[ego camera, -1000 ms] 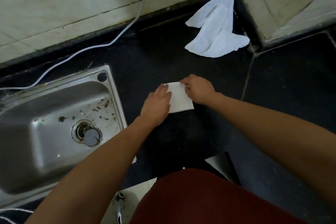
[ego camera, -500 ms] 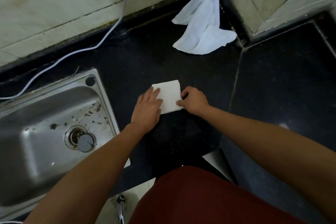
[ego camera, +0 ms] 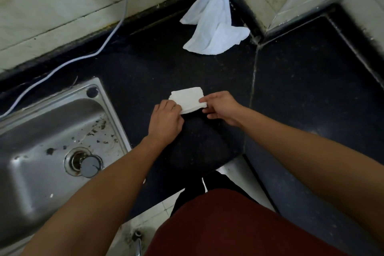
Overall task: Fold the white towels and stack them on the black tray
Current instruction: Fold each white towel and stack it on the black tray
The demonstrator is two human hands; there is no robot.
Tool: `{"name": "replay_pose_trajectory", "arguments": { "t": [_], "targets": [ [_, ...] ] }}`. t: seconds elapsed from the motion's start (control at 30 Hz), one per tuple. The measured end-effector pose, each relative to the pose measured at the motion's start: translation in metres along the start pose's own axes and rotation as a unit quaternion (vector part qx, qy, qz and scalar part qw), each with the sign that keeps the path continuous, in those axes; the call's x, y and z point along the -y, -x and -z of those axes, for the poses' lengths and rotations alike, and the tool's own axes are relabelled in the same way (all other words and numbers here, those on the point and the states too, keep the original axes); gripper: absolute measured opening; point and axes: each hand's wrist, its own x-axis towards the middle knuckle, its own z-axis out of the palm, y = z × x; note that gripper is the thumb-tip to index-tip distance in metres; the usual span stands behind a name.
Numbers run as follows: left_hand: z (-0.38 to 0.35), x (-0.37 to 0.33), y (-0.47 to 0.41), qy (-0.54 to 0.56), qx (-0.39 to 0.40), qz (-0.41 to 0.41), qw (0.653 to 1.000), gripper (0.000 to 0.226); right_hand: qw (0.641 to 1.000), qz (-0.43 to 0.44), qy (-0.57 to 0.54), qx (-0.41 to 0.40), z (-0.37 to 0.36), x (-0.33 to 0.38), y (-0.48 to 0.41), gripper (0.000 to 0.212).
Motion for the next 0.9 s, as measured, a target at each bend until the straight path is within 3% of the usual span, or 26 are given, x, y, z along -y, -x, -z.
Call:
{"name": "replay_pose_trajectory", "arguments": {
  "t": [0.1,0.2,0.27,0.33,0.63,0.8,0.9],
  "targets": [
    [0.012,-0.006,-0.001,-0.002,-0.008,-0.037,0.999,0.015,0.978,0.104,0.181,-0.025,0.008,-0.006,0.016,0.034],
    [0.025,-0.018,-0.005,-0.003,-0.004,-0.097,0.995,0.016,0.893,0.217,0.378,-0.110,0.018,-0.017,0.033,0.033],
    [0.033,-0.031,-0.008,-0.007,0.003,-0.134,0.991,0.013,0.844,0.258,0.440,-0.166,0.030,-0.025,0.047,0.023],
    [0.041,-0.045,-0.009,-0.019,0.015,-0.173,0.985,0.010,0.822,0.274,0.462,-0.190,0.045,-0.034,0.063,0.022],
    [0.056,-0.149,0.004,-0.070,0.001,-0.348,0.935,0.020,0.814,0.221,0.464,-0.271,0.118,-0.094,0.160,0.023],
    [0.039,-0.241,0.047,-0.075,0.022,-0.431,0.899,0.013,0.810,0.174,0.440,-0.346,0.155,-0.177,0.247,0.023],
    [0.019,-0.302,0.091,-0.075,0.033,-0.504,0.860,0.009,0.810,0.118,0.425,-0.386,0.170,-0.241,0.310,0.024]
  ]
}}
